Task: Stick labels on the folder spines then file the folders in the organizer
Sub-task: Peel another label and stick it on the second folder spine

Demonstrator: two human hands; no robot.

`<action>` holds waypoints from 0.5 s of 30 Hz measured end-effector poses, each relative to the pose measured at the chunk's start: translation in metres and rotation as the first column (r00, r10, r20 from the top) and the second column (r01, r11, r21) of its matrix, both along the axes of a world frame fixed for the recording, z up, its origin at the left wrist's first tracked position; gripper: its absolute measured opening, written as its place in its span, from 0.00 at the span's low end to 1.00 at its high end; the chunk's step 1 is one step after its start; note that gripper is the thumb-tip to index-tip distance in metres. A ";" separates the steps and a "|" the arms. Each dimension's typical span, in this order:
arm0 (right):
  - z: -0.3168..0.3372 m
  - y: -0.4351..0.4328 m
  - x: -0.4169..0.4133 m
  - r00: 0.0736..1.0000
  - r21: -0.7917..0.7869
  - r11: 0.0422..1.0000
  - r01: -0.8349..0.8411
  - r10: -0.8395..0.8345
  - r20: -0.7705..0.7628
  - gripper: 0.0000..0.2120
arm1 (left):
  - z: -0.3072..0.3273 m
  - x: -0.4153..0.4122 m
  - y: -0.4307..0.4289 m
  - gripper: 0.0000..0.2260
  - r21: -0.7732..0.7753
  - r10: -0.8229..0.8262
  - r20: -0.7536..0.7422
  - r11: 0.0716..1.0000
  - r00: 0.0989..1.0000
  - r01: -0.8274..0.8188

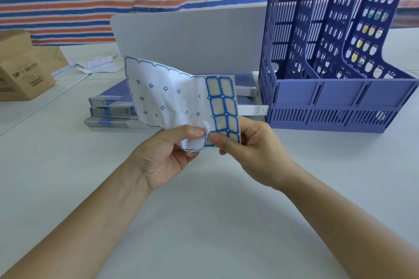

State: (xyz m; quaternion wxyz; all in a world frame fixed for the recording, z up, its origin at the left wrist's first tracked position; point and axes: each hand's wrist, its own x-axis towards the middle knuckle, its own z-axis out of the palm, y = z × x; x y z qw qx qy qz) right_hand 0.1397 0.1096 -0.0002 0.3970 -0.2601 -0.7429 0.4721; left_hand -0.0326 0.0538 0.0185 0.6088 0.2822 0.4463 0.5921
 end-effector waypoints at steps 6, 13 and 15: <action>0.000 -0.001 -0.001 0.999 0.021 1.000 0.004 -0.003 -0.040 0.07 | 0.001 0.002 0.001 0.04 0.003 0.004 -0.020 1.000 1.000 -0.004; -0.001 -0.002 -0.002 0.991 0.009 0.991 0.132 -0.132 -0.033 0.08 | 0.002 0.001 0.000 0.11 -0.019 0.025 0.064 1.000 0.998 -0.024; 0.002 0.001 0.002 0.964 0.086 0.960 0.266 -0.267 0.003 0.20 | 0.005 0.002 -0.001 0.10 -0.017 0.036 0.105 0.999 0.994 -0.035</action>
